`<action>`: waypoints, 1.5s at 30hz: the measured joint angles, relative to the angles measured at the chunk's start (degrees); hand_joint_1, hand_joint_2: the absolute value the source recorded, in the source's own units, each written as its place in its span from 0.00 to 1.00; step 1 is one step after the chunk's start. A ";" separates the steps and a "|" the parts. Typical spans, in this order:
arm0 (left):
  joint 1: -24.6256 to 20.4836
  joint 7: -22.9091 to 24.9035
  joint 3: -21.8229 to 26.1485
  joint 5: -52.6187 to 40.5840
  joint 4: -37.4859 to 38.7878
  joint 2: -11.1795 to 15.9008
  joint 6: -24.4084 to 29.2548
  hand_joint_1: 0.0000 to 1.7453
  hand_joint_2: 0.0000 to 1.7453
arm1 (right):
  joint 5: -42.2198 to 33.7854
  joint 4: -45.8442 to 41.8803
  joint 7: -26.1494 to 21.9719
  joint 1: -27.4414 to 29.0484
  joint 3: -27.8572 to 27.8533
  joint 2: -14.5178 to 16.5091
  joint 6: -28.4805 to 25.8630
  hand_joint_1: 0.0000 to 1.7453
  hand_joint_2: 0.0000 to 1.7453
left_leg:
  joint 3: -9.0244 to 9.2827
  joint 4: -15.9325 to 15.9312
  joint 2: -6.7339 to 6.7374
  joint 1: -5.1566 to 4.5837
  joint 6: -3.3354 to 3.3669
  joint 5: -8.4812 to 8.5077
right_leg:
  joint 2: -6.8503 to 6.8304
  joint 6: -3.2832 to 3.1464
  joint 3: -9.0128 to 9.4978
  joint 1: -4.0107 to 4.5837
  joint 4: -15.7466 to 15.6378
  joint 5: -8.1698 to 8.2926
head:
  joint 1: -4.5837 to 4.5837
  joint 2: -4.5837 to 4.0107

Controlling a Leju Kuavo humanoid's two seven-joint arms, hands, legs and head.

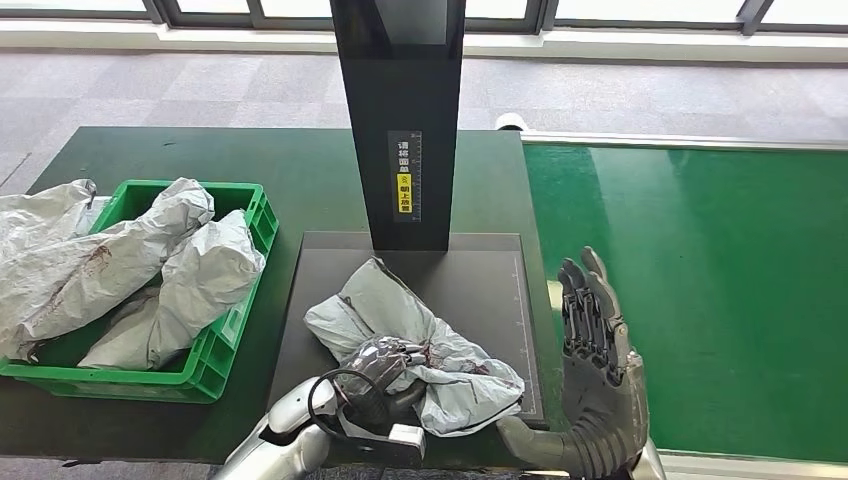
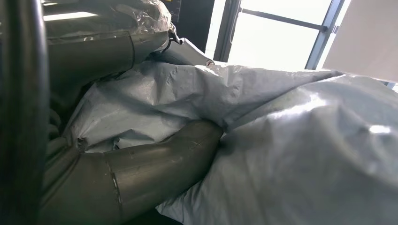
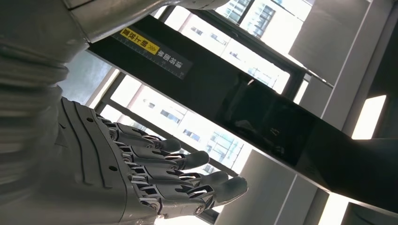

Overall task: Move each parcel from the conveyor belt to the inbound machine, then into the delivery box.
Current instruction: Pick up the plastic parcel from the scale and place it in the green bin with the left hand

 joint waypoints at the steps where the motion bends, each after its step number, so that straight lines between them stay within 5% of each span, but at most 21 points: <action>1: 0.19 -0.01 0.01 0.01 -0.43 0.08 0.00 1.00 1.00 | 0.00 0.00 0.00 0.00 0.00 -0.03 0.00 0.00 1.00 | -0.02 0.00 0.00 0.00 0.00 0.00 | 0.00 0.00 -0.02 0.00 0.00 0.00 | 0.00 0.00; 12: 1.09 -0.25 0.02 0.31 -2.23 0.52 0.62 1.00 1.00 | -0.03 0.00 0.00 -0.01 0.01 -0.15 -0.05 0.00 1.00 | -0.06 0.00 0.01 0.00 0.00 0.00 | 0.00 0.00 -0.06 0.00 0.00 0.00 | 0.00 -0.02; 16: 2.33 -0.39 0.77 1.03 -5.09 0.53 7.89 1.00 1.00 | 0.24 0.00 0.00 -0.02 0.02 -0.26 -0.26 0.00 1.00 | -0.10 0.00 0.02 0.00 0.00 0.00 | 0.01 -0.01 -0.10 0.00 0.01 0.01 | 0.00 -0.01; 20: 5.65 -0.69 3.15 3.51 -16.01 0.48 17.71 1.00 1.00 | 0.58 0.00 0.00 -0.12 0.02 -0.26 -0.03 0.00 1.00 | -0.16 0.00 0.01 0.01 0.00 0.00 | 0.01 -0.01 -0.15 0.01 0.02 0.01 | 0.00 -0.01; 25: 10.91 -8.02 11.08 -0.55 -34.77 -2.42 22.22 1.00 1.00 | 0.00 0.02 0.01 -1.09 0.03 -0.26 0.82 0.00 1.00 | -0.26 0.00 0.02 0.01 0.00 0.00 | 0.03 -0.02 -0.26 0.01 0.03 -0.01 | 0.00 -0.01; 34: 15.63 -9.04 25.23 10.52 -62.03 -4.53 22.32 1.00 1.00 | 0.67 0.02 0.00 -1.06 1.06 -0.25 -0.31 0.00 1.00 | -0.25 -0.02 0.05 0.08 -0.05 -0.02 | 0.03 -0.10 -0.29 0.07 0.05 -0.07 | 0.00 -0.01; 39: 16.50 -9.11 30.04 13.61 -67.98 -4.84 22.32 1.00 1.00 | 0.67 0.04 0.00 -1.37 1.10 -0.13 -0.18 0.00 1.00 | -0.25 -0.02 0.04 0.08 -0.04 -0.02 | 0.02 -0.10 -0.27 0.06 0.05 -0.07 | 0.00 -0.01; 45: 16.64 -7.80 34.38 14.74 -65.72 -4.90 22.28 1.00 1.00 | 1.61 0.15 0.02 -1.59 1.86 -0.06 -0.85 0.00 1.00 | -0.17 -0.01 0.02 0.05 -0.04 -0.02 | 0.00 -0.09 -0.30 0.03 0.01 -0.08 | 0.00 -0.01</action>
